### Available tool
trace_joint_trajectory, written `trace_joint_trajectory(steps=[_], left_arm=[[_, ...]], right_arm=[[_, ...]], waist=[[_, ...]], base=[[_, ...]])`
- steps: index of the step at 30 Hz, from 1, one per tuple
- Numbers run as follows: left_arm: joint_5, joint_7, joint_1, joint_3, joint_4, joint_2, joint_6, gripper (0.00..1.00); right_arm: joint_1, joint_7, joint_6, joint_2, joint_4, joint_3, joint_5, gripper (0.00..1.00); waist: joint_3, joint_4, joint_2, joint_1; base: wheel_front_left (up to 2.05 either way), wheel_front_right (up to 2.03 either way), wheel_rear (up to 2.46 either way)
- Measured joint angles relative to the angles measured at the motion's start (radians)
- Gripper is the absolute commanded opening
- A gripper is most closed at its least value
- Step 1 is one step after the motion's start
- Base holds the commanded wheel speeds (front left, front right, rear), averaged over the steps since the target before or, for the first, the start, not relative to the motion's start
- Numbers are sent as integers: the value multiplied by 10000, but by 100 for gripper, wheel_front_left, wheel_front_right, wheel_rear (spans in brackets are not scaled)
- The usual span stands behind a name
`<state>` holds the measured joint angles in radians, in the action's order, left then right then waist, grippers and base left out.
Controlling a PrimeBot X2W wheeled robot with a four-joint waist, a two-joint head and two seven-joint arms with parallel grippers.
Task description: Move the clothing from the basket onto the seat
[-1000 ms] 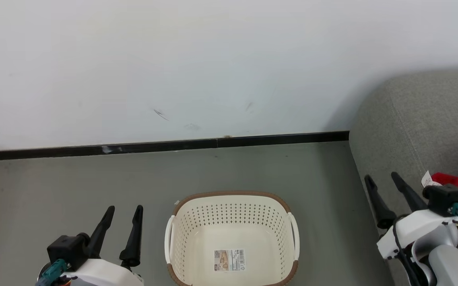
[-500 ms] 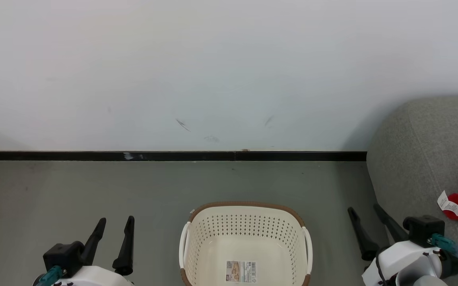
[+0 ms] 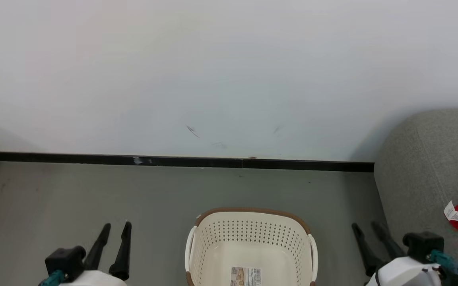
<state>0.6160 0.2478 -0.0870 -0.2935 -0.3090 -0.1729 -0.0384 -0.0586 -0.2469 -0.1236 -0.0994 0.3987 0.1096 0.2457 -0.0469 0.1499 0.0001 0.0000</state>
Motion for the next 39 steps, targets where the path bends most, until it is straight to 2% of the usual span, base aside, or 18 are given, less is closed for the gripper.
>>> trace_joint_trajectory(steps=[5,9,25,30,39], left_arm=[[36,-17,496,-151,-437,336,0,0],[316,-171,542,-61,-472,374,17,0],[1824,-656,521,418,-476,506,249,0],[2313,-832,517,629,-472,543,337,0],[3267,-1154,514,1020,-414,671,500,0]], right_arm=[[490,8,2,242,428,69,31,0],[500,105,2,263,464,-100,301,0],[338,838,2,299,468,-721,2462,0],[314,1089,2,320,368,-867,3127,0],[291,1463,2,359,186,-1039,4332,0]], waist=[[0,1,0,0],[3,-2,0,0],[25,-109,0,8],[35,-197,0,42],[36,-405,0,125]], base=[[0,0,0],[0,0,0],[0,0,0],[0,0,0],[0,0,0]])
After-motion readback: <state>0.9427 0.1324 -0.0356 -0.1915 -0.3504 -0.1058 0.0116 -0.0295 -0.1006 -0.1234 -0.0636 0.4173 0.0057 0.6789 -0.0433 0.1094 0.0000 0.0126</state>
